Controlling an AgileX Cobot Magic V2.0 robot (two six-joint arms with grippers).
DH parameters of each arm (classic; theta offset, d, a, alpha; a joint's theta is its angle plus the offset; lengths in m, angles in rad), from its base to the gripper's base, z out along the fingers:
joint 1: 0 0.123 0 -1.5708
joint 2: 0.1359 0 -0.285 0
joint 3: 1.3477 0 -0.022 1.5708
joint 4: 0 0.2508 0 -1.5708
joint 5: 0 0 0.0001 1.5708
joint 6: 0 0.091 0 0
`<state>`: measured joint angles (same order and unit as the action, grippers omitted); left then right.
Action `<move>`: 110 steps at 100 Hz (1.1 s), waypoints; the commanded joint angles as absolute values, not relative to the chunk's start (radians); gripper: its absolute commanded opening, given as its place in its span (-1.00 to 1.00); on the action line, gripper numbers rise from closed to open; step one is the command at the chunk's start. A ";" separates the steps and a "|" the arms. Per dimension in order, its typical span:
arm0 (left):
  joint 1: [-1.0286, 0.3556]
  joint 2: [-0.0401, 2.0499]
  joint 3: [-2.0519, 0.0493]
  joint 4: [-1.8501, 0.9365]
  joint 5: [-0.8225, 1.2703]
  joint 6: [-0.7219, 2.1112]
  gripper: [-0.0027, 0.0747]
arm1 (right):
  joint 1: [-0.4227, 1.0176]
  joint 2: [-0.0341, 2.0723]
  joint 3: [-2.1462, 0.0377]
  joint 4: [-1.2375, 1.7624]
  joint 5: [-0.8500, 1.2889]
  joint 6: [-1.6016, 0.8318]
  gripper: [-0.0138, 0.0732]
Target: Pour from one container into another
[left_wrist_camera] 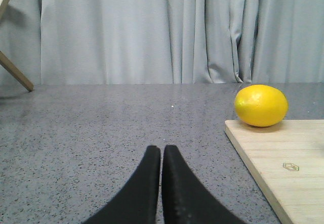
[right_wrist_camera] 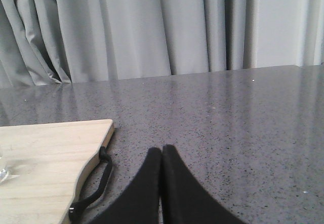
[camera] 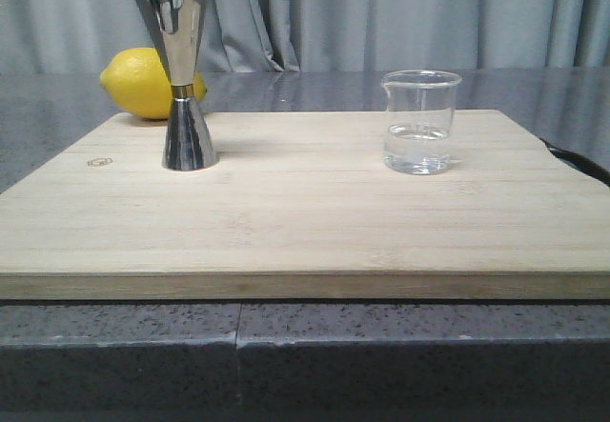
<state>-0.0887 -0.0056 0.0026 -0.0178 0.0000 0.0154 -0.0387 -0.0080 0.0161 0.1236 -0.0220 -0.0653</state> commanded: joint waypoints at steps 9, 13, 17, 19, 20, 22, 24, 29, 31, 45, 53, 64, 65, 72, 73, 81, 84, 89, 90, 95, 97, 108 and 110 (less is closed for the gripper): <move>-0.085 -0.030 0.008 -0.016 -0.078 0.013 -0.98 | -0.047 -0.032 0.043 0.121 -0.091 -0.077 -0.85; -0.085 -0.030 0.008 -0.016 -0.078 0.013 -0.98 | -0.047 -0.032 0.043 0.121 -0.091 -0.077 -0.85; -0.085 -0.030 0.008 -0.016 -0.078 0.013 -0.98 | -0.047 -0.032 0.043 0.121 -0.091 -0.077 -0.85; -0.085 -0.030 0.008 -0.016 -0.078 0.013 -0.98 | -0.047 -0.032 0.043 0.121 -0.091 -0.077 -0.85; -0.085 -0.030 0.008 -0.016 -0.078 0.013 -0.98 | -0.047 -0.032 0.043 0.121 -0.091 -0.077 -0.85; -0.085 -0.030 0.008 -0.016 -0.078 0.013 -0.98 | -0.047 -0.032 0.043 0.121 -0.091 -0.077 -0.85; -0.085 -0.030 0.008 -0.016 -0.078 0.013 -0.98 | -0.047 -0.032 0.043 0.121 -0.091 -0.077 -0.85; -0.085 -0.030 0.008 -0.016 -0.078 0.013 -0.98 | -0.047 -0.032 0.043 0.121 -0.091 -0.077 -0.85; -0.085 -0.030 0.008 -0.016 -0.078 0.013 -0.98 | -0.047 -0.032 0.043 0.121 -0.091 -0.077 -0.85; -0.085 -0.030 0.008 -0.016 -0.078 0.013 -0.98 | -0.047 -0.032 0.043 0.121 -0.091 -0.077 -0.85; -0.085 -0.030 0.008 -0.016 -0.078 0.013 -0.98 | -0.047 -0.032 0.043 0.121 -0.091 -0.077 -0.85; -0.085 -0.030 0.008 -0.016 -0.078 0.013 -0.98 | -0.047 -0.032 0.043 0.121 -0.091 -0.077 -0.85; -0.085 -0.030 0.008 -0.016 -0.078 0.013 -0.98 | -0.047 -0.032 0.043 0.121 -0.091 -0.077 -0.85; -0.085 -0.030 0.008 -0.016 -0.078 0.013 -0.98 | -0.047 -0.032 0.043 0.121 -0.091 -0.077 -0.85; -0.085 -0.030 0.008 -0.016 -0.078 0.013 -0.98 | -0.047 -0.032 0.043 0.121 -0.091 -0.077 -0.85; -0.085 -0.030 0.008 -0.016 -0.092 0.013 -0.98 | -0.047 -0.032 0.043 0.121 -0.095 -0.077 -0.85; -0.085 -0.030 0.008 -0.016 -0.100 0.013 -0.98 | -0.047 -0.032 0.043 0.121 -0.102 -0.077 -0.85; -0.085 -0.030 0.006 -0.016 -0.115 0.013 -0.98 | -0.047 -0.032 0.043 0.121 -0.121 -0.077 -0.85; -0.085 -0.030 0.006 -0.016 -0.117 0.013 -0.98 | -0.047 -0.032 0.043 0.121 -0.121 -0.077 -0.85; -0.085 -0.030 -0.001 -0.019 -0.128 0.013 -0.98 | -0.047 -0.032 0.032 0.121 -0.123 -0.077 -0.85; -0.085 -0.030 -0.006 -0.022 -0.133 0.013 -0.98 | -0.047 -0.032 0.026 0.121 -0.116 -0.077 -0.85; -0.085 -0.030 -0.060 -0.051 -0.125 0.011 -0.98 | -0.047 -0.032 -0.034 0.121 -0.055 -0.077 -0.85; -0.085 -0.029 -0.074 -0.054 -0.117 0.011 -0.98 | -0.047 -0.032 -0.050 0.121 -0.034 -0.077 -0.85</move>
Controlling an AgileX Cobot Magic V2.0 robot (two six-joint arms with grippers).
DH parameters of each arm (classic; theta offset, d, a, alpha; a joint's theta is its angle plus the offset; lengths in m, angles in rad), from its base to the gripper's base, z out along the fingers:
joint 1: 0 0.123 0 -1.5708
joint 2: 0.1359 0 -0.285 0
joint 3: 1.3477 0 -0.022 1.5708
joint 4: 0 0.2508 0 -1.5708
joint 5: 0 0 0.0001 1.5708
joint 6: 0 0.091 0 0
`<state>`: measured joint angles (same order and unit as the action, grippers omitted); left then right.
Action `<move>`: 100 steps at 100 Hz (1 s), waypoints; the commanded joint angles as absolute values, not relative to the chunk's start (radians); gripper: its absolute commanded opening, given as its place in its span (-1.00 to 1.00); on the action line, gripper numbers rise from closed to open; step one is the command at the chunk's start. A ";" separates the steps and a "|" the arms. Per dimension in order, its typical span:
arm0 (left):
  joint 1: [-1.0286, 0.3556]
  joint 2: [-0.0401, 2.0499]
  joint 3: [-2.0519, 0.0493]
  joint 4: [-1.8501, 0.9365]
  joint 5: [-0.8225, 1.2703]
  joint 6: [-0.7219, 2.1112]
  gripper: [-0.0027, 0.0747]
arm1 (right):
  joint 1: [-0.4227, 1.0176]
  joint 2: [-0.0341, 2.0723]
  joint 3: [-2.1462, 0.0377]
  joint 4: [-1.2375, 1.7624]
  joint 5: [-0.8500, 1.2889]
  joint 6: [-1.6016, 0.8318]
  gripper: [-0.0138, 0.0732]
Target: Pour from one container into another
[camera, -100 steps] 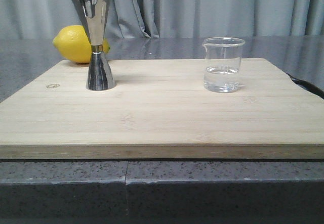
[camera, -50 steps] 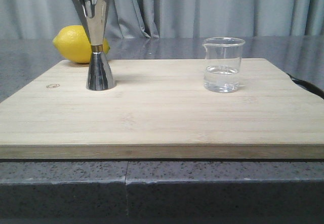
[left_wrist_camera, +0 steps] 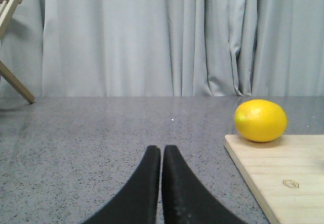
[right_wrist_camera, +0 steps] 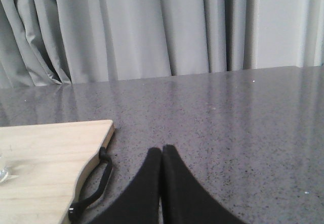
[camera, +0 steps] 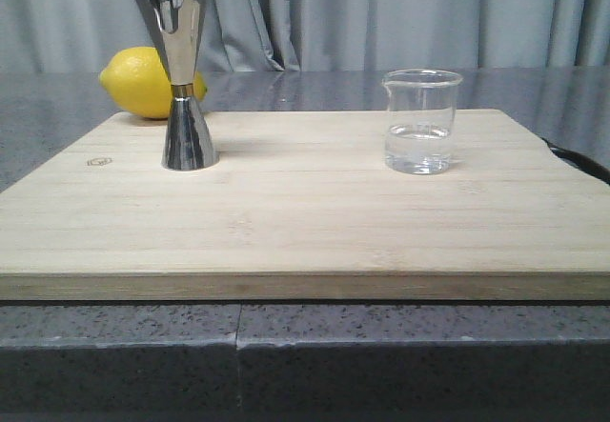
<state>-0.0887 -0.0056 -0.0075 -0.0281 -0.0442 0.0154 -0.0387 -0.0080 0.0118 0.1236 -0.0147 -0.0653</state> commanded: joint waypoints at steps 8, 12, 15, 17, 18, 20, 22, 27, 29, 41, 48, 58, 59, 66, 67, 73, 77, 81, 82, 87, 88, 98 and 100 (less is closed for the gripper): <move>-0.085 -0.012 -0.137 -0.054 -0.068 0.011 -0.98 | -0.047 -0.022 -0.115 0.103 0.039 -0.077 -0.85; -0.085 0.010 -0.182 -0.054 -0.033 0.011 -0.98 | -0.047 -0.008 -0.153 0.080 0.087 -0.077 -0.85; -0.085 0.026 -0.208 -0.054 -0.015 0.011 -0.98 | -0.047 0.005 -0.185 0.066 0.114 -0.077 -0.85; -0.085 0.038 -0.229 -0.054 0.000 0.011 -0.98 | -0.047 0.012 -0.198 0.056 0.132 -0.077 -0.85; -0.085 0.043 -0.236 -0.054 0.000 0.011 -0.98 | -0.047 0.019 -0.211 0.054 0.137 -0.077 -0.85; -0.085 0.057 -0.258 -0.054 0.017 0.011 -0.98 | -0.047 0.030 -0.231 0.047 0.154 -0.077 -0.85; -0.085 0.073 -0.280 -0.054 0.032 0.011 -0.98 | -0.047 0.043 -0.250 0.043 0.170 -0.077 -0.85; -0.085 0.112 -0.333 -0.052 0.062 0.011 -0.98 | -0.047 0.074 -0.293 0.029 0.200 -0.077 -0.85; -0.085 0.131 -0.355 -0.049 0.074 0.011 -0.98 | -0.047 0.088 -0.311 0.021 0.208 -0.077 -0.85; -0.085 0.237 -0.479 -0.044 0.140 0.014 -0.98 | -0.047 0.171 -0.402 0.006 0.222 -0.077 -0.85; -0.085 0.292 -0.539 -0.044 0.161 0.014 -0.98 | -0.047 0.215 -0.449 0.006 0.217 -0.077 -0.85; -0.085 0.343 -0.586 -0.044 0.155 0.014 -0.98 | -0.047 0.251 -0.490 0.008 0.184 -0.077 -0.85; -0.085 0.347 -0.586 -0.044 0.153 0.014 -0.98 | -0.047 0.254 -0.491 0.008 0.183 -0.077 -0.85; -0.085 0.363 -0.590 -0.044 0.151 0.014 -0.98 | -0.047 0.256 -0.497 0.008 0.181 -0.077 -0.85; -0.085 0.364 -0.590 -0.044 0.151 0.014 -0.98 | -0.047 0.256 -0.497 0.008 0.181 -0.077 -0.85; -0.085 0.370 -0.590 -0.044 0.151 0.014 -0.98 | -0.047 0.256 -0.497 0.008 0.181 -0.077 -0.85; -0.085 0.373 -0.590 -0.044 0.151 0.014 -0.98 | -0.047 0.256 -0.497 0.008 0.181 -0.077 -0.85; -0.085 0.373 -0.590 -0.044 0.151 0.014 -0.98 | -0.047 0.256 -0.497 0.008 0.183 -0.077 -0.85; -0.085 0.373 -0.590 -0.044 0.151 0.014 -0.98 | -0.047 0.256 -0.497 0.008 0.183 -0.077 -0.85; -0.085 0.374 -0.590 -0.044 0.152 0.014 -0.98 | -0.047 0.256 -0.497 0.008 0.183 -0.077 -0.85; -0.085 0.374 -0.590 -0.044 0.152 0.014 -0.98 | -0.047 0.256 -0.497 0.008 0.183 -0.077 -0.85; -0.085 0.374 -0.590 -0.044 0.154 0.014 -0.98 | -0.047 0.256 -0.497 0.008 0.183 -0.077 -0.85; -0.085 0.374 -0.590 -0.044 0.154 0.014 -0.98 | -0.047 0.256 -0.497 0.008 0.183 -0.077 -0.85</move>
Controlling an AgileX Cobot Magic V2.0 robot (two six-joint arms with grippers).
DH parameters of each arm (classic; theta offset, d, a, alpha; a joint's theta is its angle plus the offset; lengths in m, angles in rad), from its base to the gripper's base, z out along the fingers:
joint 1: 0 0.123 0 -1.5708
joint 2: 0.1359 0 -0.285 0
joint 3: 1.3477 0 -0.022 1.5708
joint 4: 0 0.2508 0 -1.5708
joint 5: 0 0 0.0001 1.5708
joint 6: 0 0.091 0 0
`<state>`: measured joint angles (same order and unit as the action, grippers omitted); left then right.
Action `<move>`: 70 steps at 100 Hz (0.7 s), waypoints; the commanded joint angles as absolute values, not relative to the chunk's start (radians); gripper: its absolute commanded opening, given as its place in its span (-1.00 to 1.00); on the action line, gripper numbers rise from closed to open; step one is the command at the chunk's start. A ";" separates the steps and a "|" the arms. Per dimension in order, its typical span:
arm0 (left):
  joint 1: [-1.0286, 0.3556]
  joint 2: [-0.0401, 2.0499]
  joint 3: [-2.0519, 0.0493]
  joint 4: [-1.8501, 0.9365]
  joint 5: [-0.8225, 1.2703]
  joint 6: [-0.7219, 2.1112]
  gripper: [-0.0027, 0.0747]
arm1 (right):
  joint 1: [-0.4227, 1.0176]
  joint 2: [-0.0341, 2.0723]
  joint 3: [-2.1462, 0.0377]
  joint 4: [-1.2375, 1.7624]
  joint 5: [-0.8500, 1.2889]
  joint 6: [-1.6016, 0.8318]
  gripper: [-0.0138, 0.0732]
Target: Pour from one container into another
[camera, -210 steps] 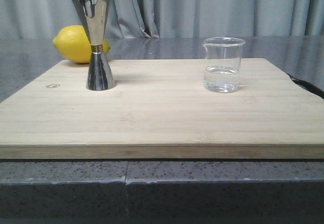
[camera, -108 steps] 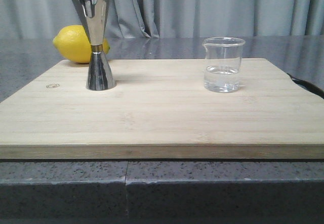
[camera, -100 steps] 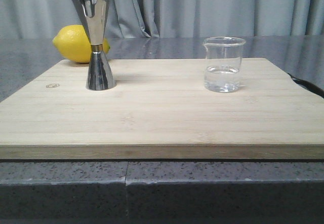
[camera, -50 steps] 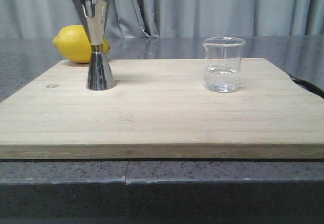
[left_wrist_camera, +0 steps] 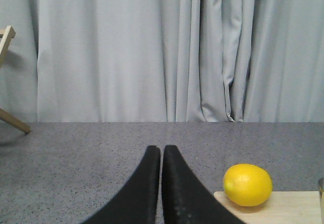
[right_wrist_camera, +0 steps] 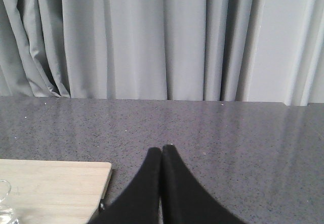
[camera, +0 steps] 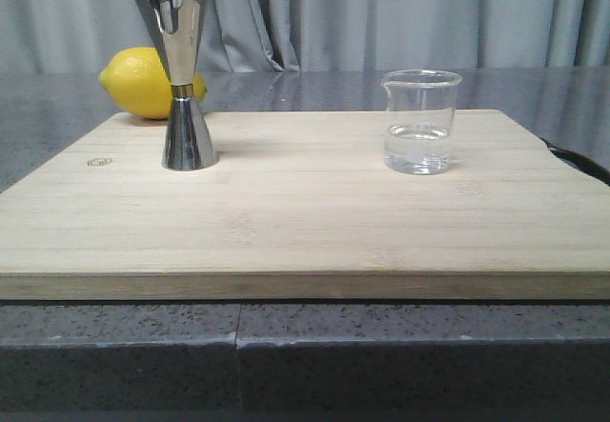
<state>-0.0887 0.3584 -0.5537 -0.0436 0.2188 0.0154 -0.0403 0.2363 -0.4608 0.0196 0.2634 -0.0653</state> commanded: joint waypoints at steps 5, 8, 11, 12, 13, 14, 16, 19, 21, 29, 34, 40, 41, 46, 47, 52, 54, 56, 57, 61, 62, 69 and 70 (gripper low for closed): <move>-0.085 0.374 -0.590 -0.044 0.154 0.014 -0.98 | -0.047 0.256 -0.497 0.008 0.185 -0.077 -0.85; -0.085 0.374 -0.590 -0.044 0.154 0.014 -0.98 | -0.047 0.256 -0.497 0.008 0.187 -0.077 -0.85; -0.085 0.374 -0.590 -0.044 0.154 0.014 -0.98 | -0.047 0.256 -0.497 0.008 0.187 -0.077 -0.85; -0.085 0.374 -0.590 -0.044 0.154 0.014 -0.98 | -0.047 0.256 -0.497 0.008 0.187 -0.077 -0.85; -0.085 0.374 -0.590 -0.044 0.154 0.014 -0.98 | -0.047 0.256 -0.497 0.008 0.187 -0.077 -0.85; -0.085 0.374 -0.590 -0.044 0.154 0.014 -0.98 | -0.047 0.256 -0.497 0.008 0.187 -0.077 -0.85; -0.085 0.374 -0.590 -0.044 0.154 0.014 -0.98 | -0.047 0.256 -0.497 0.008 0.187 -0.077 -0.85; -0.085 0.374 -0.590 -0.044 0.154 0.014 -0.98 | -0.047 0.256 -0.497 0.008 0.187 -0.077 -0.85; -0.085 0.374 -0.590 -0.044 0.154 0.014 -0.98 | -0.047 0.256 -0.497 0.008 0.187 -0.077 -0.85; -0.085 0.374 -0.590 -0.044 0.154 0.014 -0.98 | -0.047 0.256 -0.497 0.008 0.191 -0.077 -0.85; -0.085 0.374 -0.590 -0.044 0.154 0.014 -0.98 | -0.047 0.256 -0.497 0.008 0.193 -0.077 -0.85; -0.085 0.374 -0.590 -0.048 0.154 0.014 -0.98 | -0.047 0.256 -0.497 0.008 0.195 -0.077 -0.85; -0.085 0.374 -0.590 -0.048 0.154 0.014 -0.98 | -0.047 0.256 -0.497 0.008 0.195 -0.077 -0.85; -0.085 0.375 -0.590 -0.048 0.154 0.014 -0.96 | -0.047 0.256 -0.497 0.008 0.195 -0.077 -0.81; -0.085 0.375 -0.590 -0.048 0.154 0.014 -0.95 | -0.047 0.256 -0.497 0.008 0.195 -0.077 -0.80; -0.085 0.375 -0.590 -0.048 0.154 0.014 -0.82 | -0.047 0.256 -0.497 0.008 0.193 -0.077 -0.66; -0.085 0.375 -0.590 -0.048 0.154 0.014 -0.73 | -0.047 0.256 -0.497 0.008 0.193 -0.077 -0.57; -0.085 0.375 -0.590 -0.048 0.154 0.014 -0.62 | -0.047 0.256 -0.497 0.008 0.191 -0.077 -0.46; -0.085 0.375 -0.590 -0.048 0.154 0.014 -0.58 | -0.047 0.256 -0.497 0.006 0.191 -0.077 -0.42; -0.085 0.375 -0.590 -0.041 0.154 0.014 -0.30 | -0.047 0.256 -0.497 0.000 0.191 -0.077 -0.17; -0.085 0.375 -0.590 -0.041 0.154 0.014 -0.25 | -0.047 0.256 -0.497 0.000 0.191 -0.077 -0.13; -0.085 0.375 -0.590 -0.041 0.154 0.014 0.21 | -0.047 0.256 -0.497 0.000 0.193 -0.077 0.29; -0.085 0.375 -0.590 -0.041 0.152 0.014 0.28 | -0.047 0.256 -0.497 0.000 0.193 -0.077 0.36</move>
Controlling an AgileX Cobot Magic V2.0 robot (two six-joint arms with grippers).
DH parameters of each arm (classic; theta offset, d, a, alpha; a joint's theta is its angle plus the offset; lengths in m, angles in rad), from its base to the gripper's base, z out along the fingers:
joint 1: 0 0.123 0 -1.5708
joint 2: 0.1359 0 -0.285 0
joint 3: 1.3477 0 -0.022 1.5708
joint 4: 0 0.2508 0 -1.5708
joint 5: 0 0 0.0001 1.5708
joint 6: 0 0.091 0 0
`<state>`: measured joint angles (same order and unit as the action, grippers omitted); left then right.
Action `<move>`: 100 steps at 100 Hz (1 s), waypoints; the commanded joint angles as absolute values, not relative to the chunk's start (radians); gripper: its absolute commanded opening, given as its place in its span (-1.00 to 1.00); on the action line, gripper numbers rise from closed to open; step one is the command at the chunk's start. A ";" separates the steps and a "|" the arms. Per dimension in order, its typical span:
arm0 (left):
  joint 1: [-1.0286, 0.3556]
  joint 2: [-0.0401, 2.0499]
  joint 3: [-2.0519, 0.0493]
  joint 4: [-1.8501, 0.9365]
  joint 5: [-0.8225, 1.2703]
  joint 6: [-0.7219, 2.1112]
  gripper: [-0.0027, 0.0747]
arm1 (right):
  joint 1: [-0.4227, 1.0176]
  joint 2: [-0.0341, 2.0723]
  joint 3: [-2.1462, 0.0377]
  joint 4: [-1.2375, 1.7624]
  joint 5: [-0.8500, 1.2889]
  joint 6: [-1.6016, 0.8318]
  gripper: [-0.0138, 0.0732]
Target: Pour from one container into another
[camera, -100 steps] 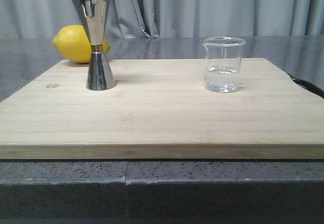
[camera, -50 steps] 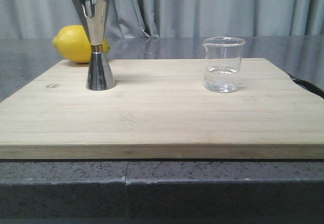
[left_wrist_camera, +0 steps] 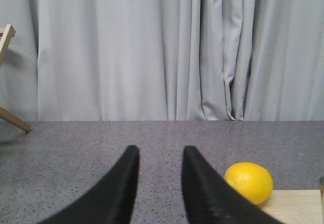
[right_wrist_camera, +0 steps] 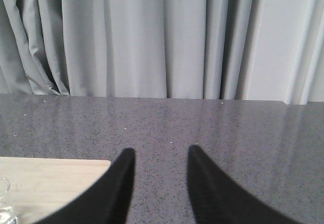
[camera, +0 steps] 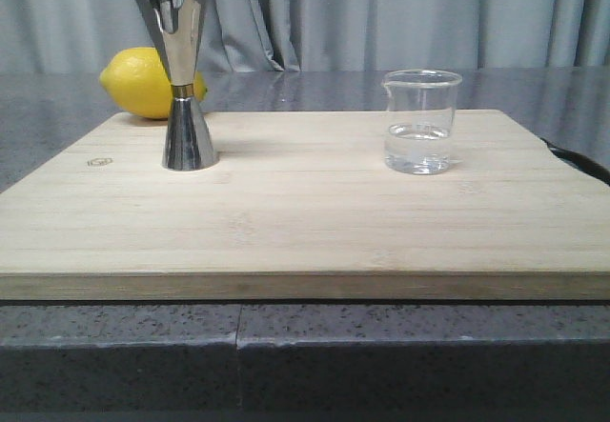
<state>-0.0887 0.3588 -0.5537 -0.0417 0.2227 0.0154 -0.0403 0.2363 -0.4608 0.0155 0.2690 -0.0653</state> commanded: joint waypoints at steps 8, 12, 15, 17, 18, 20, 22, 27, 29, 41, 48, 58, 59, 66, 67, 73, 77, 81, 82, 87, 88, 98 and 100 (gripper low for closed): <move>-0.085 0.375 -0.590 -0.041 0.145 0.014 0.55 | -0.047 0.256 -0.497 0.000 0.193 -0.077 0.63; -0.085 0.375 -0.590 -0.041 0.145 0.014 0.58 | -0.047 0.256 -0.497 0.000 0.193 -0.077 0.70; -0.085 0.375 -0.590 -0.041 0.145 0.014 0.57 | -0.047 0.256 -0.497 0.000 0.193 -0.077 0.71; -0.085 0.375 -0.590 -0.041 0.145 0.014 0.57 | -0.047 0.256 -0.497 0.000 0.193 -0.077 0.71; -0.085 0.375 -0.590 -0.041 0.145 0.014 0.56 | -0.047 0.256 -0.497 0.000 0.193 -0.077 0.71; -0.085 0.375 -0.590 -0.041 0.145 0.014 0.55 | -0.047 0.256 -0.497 0.000 0.193 -0.077 0.71; -0.085 0.375 -0.590 -0.041 0.145 0.014 0.54 | -0.047 0.256 -0.497 0.000 0.193 -0.077 0.71; -0.085 0.375 -0.590 -0.041 0.145 0.014 0.52 | -0.047 0.256 -0.497 0.006 0.193 -0.077 0.71; -0.085 0.375 -0.590 -0.041 0.145 0.014 0.51 | -0.047 0.256 -0.497 0.009 0.193 -0.077 0.71; -0.085 0.375 -0.590 -0.041 0.144 0.014 0.46 | -0.047 0.256 -0.497 0.009 0.193 -0.077 0.71; -0.085 0.375 -0.590 -0.046 0.138 0.014 0.42 | -0.047 0.256 -0.497 0.009 0.191 -0.077 0.71; -0.085 0.375 -0.590 -0.064 0.138 0.014 0.36 | -0.047 0.256 -0.497 0.009 0.191 -0.077 0.71; -0.085 0.375 -0.590 -0.069 0.138 0.014 0.36 | -0.047 0.256 -0.497 0.009 0.191 -0.077 0.71; -0.085 0.378 -0.590 -0.072 0.138 0.014 0.33 | -0.047 0.256 -0.497 0.010 0.194 -0.077 0.71; -0.085 0.378 -0.590 -0.072 0.138 0.014 0.32 | -0.047 0.256 -0.497 0.010 0.194 -0.077 0.71; -0.085 0.386 -0.590 -0.072 0.140 0.014 0.31 | -0.047 0.256 -0.498 0.015 0.195 -0.077 0.71; -0.085 0.394 -0.593 -0.072 0.155 0.014 0.31 | -0.047 0.256 -0.505 0.020 0.205 -0.077 0.71; -0.085 0.408 -0.603 -0.072 0.173 0.014 0.31 | -0.047 0.259 -0.518 0.027 0.228 -0.077 0.71; -0.085 0.412 -0.604 -0.072 0.182 0.014 0.31 | -0.047 0.259 -0.520 0.027 0.238 -0.077 0.71; -0.085 0.442 -0.623 -0.072 0.221 0.014 0.31 | -0.047 0.266 -0.541 0.027 0.276 -0.077 0.71; -0.085 0.446 -0.629 -0.072 0.227 0.014 0.31 | -0.047 0.269 -0.549 0.027 0.282 -0.077 0.71; -0.085 0.517 -0.686 -0.072 0.327 0.032 0.31 | -0.047 0.314 -0.603 0.027 0.373 -0.077 0.71; -0.085 0.533 -0.700 -0.072 0.341 0.040 0.31 | -0.047 0.326 -0.615 0.027 0.394 -0.077 0.71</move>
<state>-0.0887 0.4681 -0.6232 -0.0630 0.3341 0.0196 -0.0403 0.2688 -0.5385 0.0267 0.3840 -0.0653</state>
